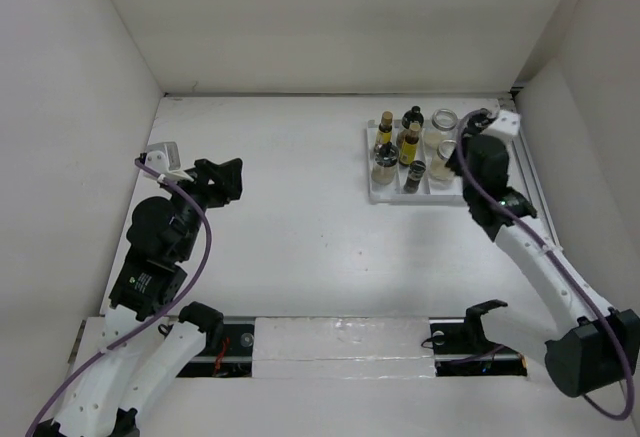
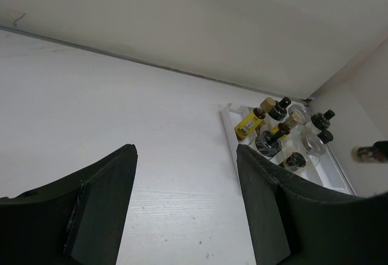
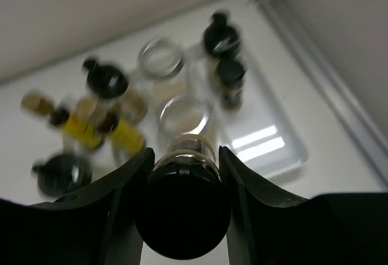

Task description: Organize the condiment bottles

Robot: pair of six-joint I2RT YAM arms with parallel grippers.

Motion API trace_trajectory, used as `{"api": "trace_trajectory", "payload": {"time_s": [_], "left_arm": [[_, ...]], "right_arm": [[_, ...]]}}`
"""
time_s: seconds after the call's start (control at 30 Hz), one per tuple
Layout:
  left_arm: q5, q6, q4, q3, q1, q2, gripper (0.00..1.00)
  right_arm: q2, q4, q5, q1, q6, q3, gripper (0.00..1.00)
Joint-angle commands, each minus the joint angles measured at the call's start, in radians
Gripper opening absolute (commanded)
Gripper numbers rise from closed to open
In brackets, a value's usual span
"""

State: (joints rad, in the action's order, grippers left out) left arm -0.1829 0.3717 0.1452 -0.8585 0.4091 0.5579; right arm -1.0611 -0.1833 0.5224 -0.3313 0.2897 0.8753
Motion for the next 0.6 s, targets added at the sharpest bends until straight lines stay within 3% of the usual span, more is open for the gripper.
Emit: {"api": "trace_trajectory", "payload": {"time_s": [0.0,0.17,0.27,0.57], "left_arm": [[0.019,-0.004,-0.056,-0.008,-0.004,0.008,0.63],[0.029,-0.004,-0.056,-0.008,-0.004,-0.003,0.63],[0.039,-0.004,-0.065,-0.008,-0.004,-0.003,0.64],[0.048,-0.004,-0.056,-0.008,-0.004,0.007,0.66]], "right_arm": [[0.001,0.152,-0.039,0.185,-0.03,0.079,0.27],[-0.13,0.188,-0.039,0.326,0.025,0.071,0.27],[-0.206,0.215,-0.131,0.421,0.048,0.071,0.27],[-0.47,0.252,-0.2,0.477,0.048,0.117,0.29]]}}
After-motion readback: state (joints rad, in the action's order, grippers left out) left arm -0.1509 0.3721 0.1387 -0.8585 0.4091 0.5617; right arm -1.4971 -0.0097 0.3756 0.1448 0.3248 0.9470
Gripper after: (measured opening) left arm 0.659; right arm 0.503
